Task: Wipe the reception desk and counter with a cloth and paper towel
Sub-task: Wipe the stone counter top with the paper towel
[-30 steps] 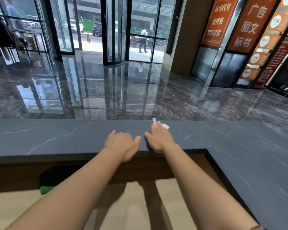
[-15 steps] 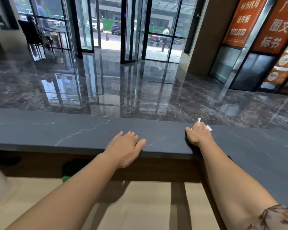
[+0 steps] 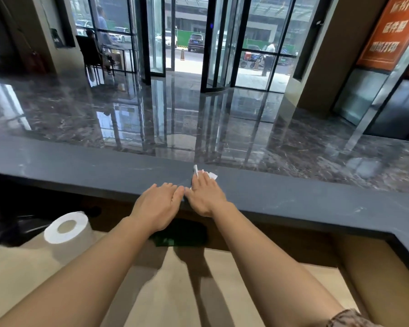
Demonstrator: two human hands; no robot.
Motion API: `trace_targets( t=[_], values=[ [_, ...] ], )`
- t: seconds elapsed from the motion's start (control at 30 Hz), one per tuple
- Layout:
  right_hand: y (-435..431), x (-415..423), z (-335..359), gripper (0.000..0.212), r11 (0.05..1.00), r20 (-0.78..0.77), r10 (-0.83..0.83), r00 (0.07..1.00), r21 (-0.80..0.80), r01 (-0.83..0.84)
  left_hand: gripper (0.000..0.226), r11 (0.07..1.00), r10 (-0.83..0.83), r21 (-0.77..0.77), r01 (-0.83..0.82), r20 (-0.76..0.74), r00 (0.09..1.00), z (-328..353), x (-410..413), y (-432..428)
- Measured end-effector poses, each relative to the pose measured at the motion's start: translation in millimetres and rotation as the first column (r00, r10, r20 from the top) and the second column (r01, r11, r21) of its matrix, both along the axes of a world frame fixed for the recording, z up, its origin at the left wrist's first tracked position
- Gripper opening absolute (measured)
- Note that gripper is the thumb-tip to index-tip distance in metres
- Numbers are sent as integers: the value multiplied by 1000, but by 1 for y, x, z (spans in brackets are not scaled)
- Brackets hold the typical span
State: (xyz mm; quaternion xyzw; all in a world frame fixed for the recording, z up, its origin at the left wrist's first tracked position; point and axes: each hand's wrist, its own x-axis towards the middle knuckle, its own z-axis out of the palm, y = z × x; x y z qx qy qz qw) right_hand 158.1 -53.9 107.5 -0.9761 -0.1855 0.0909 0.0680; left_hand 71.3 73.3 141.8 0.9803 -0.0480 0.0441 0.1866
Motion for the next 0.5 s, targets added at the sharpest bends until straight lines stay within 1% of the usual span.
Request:
trace_targets(
  t=[0.07,0.13,0.23,0.3,0.4,0.5],
  values=[
    [36,-12,1,66,992,3,126,992,13,-126,38,994,101,-54,-98,57,993,1,-9,26],
    [67,-23,2,65,972,40,233,972,4,-233,39,965,231,-143,-218,77,970,0,-18,53],
    [107,-33,0,67,943,123,331,935,-27,-331,44,868,444,-278,-411,62,894,-10,-30,97],
    [134,-37,-1,68,917,157,399,903,-61,-395,47,808,527,-330,-488,33,849,-18,-40,121],
    [178,-42,-6,68,822,229,565,792,-234,-519,46,777,571,-321,-541,1,821,-29,-54,157],
    [218,-38,-15,66,709,297,697,653,-421,-566,42,766,598,-282,-578,-19,802,-36,-66,185]
  ],
)
